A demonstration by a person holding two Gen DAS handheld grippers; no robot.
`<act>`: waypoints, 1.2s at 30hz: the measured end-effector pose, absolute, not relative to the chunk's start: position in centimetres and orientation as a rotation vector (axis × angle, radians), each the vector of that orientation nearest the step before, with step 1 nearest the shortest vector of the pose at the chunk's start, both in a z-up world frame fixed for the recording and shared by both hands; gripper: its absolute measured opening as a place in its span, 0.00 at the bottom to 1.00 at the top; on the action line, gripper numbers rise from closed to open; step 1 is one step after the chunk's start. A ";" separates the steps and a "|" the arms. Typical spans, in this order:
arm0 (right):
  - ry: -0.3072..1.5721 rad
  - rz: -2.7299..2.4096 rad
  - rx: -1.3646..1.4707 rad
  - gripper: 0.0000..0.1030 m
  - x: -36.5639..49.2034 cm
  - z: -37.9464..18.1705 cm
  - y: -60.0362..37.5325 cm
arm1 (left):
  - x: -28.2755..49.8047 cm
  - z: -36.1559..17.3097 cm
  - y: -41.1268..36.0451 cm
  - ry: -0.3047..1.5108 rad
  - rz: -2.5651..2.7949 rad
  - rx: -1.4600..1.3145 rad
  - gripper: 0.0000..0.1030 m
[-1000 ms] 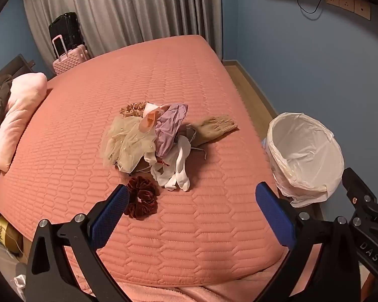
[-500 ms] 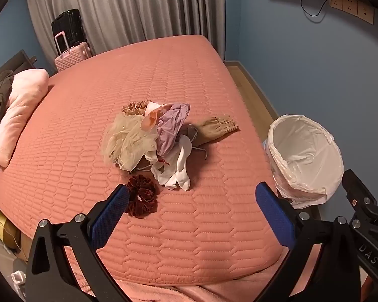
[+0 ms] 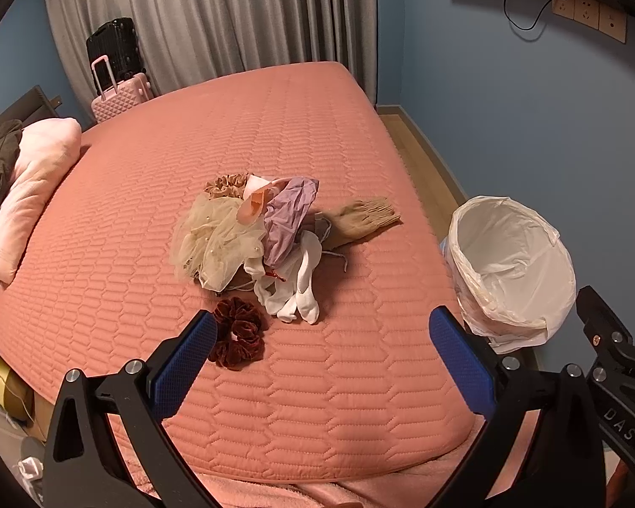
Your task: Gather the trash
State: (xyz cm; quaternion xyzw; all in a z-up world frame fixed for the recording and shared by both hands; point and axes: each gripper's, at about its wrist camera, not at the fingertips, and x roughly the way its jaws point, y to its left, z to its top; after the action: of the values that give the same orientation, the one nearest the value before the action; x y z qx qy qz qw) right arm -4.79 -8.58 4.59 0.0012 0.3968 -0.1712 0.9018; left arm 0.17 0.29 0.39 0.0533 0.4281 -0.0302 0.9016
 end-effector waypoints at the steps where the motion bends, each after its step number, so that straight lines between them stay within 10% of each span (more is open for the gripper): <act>1: 0.821 -0.355 0.002 0.94 -4.8 4.6 -8.7 | 0.2 0.4 0.3 0.885 -0.063 0.110 0.93; 36: 0.807 -0.378 -0.003 0.94 -4.9 5.4 -8.9 | -0.1 1.1 0.1 0.855 -0.065 0.106 0.93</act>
State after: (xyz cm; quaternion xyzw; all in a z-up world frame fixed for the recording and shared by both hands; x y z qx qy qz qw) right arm -4.88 -8.86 5.37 -0.0015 0.3904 -0.1827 0.9023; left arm -0.13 0.11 1.08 0.0514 0.4144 -0.0313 0.9081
